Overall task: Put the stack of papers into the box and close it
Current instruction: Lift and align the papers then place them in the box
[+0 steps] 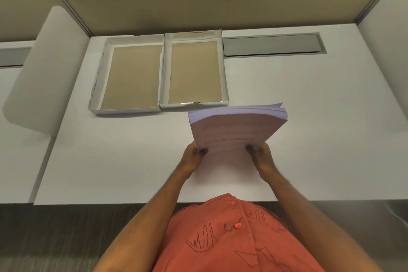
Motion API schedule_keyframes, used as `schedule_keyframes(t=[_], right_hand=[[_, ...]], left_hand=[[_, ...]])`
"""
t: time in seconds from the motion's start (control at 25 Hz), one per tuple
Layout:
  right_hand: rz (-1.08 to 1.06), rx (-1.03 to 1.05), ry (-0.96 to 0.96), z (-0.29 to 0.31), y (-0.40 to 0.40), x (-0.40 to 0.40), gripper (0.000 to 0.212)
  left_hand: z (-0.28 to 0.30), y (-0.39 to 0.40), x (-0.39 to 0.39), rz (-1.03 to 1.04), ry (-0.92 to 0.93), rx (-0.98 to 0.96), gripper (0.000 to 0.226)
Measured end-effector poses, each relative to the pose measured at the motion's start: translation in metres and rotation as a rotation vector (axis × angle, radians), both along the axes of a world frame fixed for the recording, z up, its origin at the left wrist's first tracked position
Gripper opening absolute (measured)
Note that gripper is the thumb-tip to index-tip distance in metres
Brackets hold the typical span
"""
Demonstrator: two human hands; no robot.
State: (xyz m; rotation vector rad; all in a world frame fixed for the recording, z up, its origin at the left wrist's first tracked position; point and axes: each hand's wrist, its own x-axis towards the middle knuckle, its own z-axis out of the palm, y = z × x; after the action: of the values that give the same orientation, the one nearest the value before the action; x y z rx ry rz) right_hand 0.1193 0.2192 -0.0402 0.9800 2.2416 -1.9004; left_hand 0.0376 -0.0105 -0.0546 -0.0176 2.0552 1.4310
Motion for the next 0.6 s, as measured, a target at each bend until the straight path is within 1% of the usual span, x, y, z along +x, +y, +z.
schedule_keyframes(t=[0.04,0.12,0.24,0.44,0.52,0.6], right_hand=[[0.034,0.024,0.047,0.004,-0.003,-0.024,0.032],[0.071,0.027,0.081,0.017,-0.004,-0.033,0.037],[0.076,0.071,0.122,0.03,-0.006,-0.058,0.036],[0.066,0.127,0.207,0.072,-0.012,-0.173,0.044],[0.04,0.108,0.182,0.079,-0.016,-0.22,0.048],[0.02,0.118,0.091,0.073,-0.02,-0.258,0.048]], left_hand=[[0.003,-0.005,-0.023,0.01,0.03,0.002,0.035],[0.013,-0.007,-0.032,0.033,0.061,0.008,0.037],[0.032,-0.008,-0.051,0.1,0.13,0.067,0.04],[0.075,-0.006,-0.155,0.333,0.229,0.232,0.037],[0.083,-0.002,-0.197,0.386,0.208,0.229,0.03],[0.079,0.001,-0.232,0.412,0.104,0.186,0.027]])
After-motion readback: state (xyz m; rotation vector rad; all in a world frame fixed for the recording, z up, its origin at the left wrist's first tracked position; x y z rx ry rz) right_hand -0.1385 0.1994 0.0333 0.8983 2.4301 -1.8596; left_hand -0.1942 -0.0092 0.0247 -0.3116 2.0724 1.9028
